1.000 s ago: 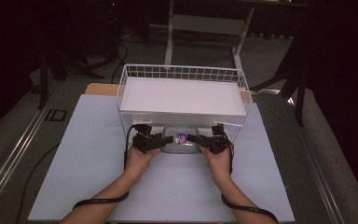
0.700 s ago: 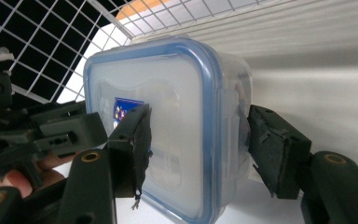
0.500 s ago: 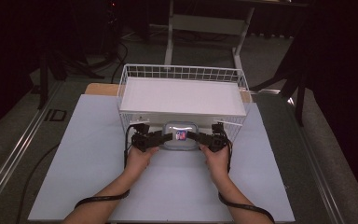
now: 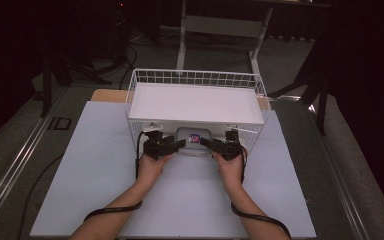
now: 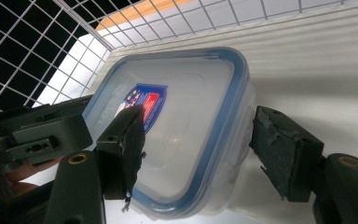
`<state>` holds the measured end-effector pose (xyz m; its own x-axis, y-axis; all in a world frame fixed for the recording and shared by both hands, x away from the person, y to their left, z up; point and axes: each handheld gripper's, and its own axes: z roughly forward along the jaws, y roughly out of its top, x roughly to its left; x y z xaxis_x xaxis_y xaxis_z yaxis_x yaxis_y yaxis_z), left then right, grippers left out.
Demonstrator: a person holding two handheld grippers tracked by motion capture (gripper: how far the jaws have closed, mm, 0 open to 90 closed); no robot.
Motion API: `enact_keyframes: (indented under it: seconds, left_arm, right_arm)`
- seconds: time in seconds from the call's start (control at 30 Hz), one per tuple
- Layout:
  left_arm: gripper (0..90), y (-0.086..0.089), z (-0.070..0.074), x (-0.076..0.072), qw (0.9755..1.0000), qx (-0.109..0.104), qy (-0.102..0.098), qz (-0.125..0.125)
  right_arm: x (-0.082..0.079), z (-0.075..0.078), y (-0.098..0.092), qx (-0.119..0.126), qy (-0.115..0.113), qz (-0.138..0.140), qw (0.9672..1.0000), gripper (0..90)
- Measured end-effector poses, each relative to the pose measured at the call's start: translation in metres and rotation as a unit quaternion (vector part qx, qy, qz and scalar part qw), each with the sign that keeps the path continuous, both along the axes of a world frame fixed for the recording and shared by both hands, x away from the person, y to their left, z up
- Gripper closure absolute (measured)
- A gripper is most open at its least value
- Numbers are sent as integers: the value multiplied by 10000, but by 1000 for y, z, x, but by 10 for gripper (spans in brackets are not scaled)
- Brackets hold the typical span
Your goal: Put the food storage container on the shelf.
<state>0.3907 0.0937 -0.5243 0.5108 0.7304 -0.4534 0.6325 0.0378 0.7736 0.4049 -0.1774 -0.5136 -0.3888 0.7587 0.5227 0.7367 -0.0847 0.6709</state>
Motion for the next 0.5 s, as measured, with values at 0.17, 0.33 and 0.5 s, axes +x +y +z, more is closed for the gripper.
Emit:
enact_keyframes:
  seconds: [0.17, 0.33, 0.5]
  left_arm:
    - [389, 1, 0, -3, 10000, -17, -8, -5]
    - [389, 5, 7, -14, 9998, -45, -158, -84]
    - [387, 12, 17, -28, 9994, 17, -273, -190]
  right_arm:
    - [-3, 4, 2, -223, -166, 3, 9996, 365]
    - [-11, 11, 2, -402, -443, 39, 9982, 365]
    - [-20, 15, -1, -402, -828, 251, 9954, 413]
